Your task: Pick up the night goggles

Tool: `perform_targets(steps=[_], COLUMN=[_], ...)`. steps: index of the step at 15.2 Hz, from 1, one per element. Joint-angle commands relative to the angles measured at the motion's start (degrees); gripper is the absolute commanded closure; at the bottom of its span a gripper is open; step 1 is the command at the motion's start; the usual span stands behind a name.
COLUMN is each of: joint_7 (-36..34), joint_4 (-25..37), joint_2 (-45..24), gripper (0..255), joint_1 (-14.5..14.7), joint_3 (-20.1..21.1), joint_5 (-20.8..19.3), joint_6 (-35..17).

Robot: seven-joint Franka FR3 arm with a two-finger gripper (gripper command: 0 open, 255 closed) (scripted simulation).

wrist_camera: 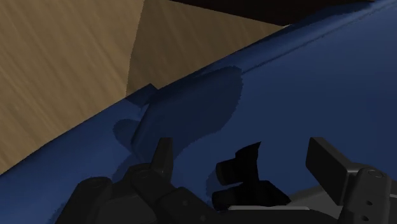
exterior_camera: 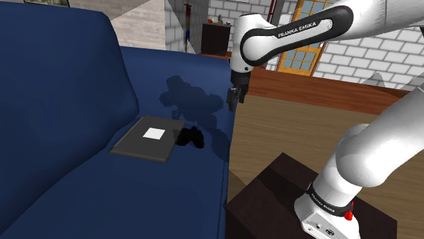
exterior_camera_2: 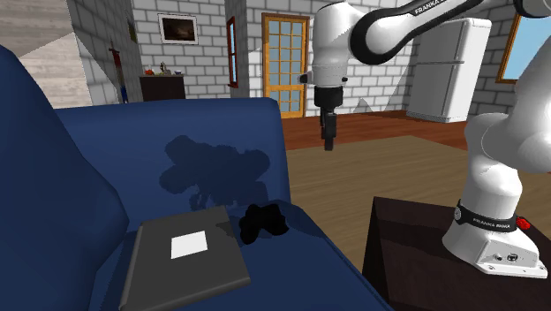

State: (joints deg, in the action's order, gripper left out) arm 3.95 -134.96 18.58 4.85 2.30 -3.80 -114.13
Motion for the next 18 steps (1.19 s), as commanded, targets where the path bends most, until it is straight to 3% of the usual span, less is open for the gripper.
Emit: perform_targets(steps=[1, 10, 18], joint_7=[0.72, 2.18, 2.9], joint_4=[1.06, 8.74, 18.39], joint_2=[-4.12, -22.6, -37.83], gripper=[0, 0, 0], joint_1=[0.2, 1.65, 3.08], joint_3=[0.04, 1.45, 2.39], joint_5=[-0.12, -0.84, -2.33], joint_6=[-3.34, -14.83, -20.87])
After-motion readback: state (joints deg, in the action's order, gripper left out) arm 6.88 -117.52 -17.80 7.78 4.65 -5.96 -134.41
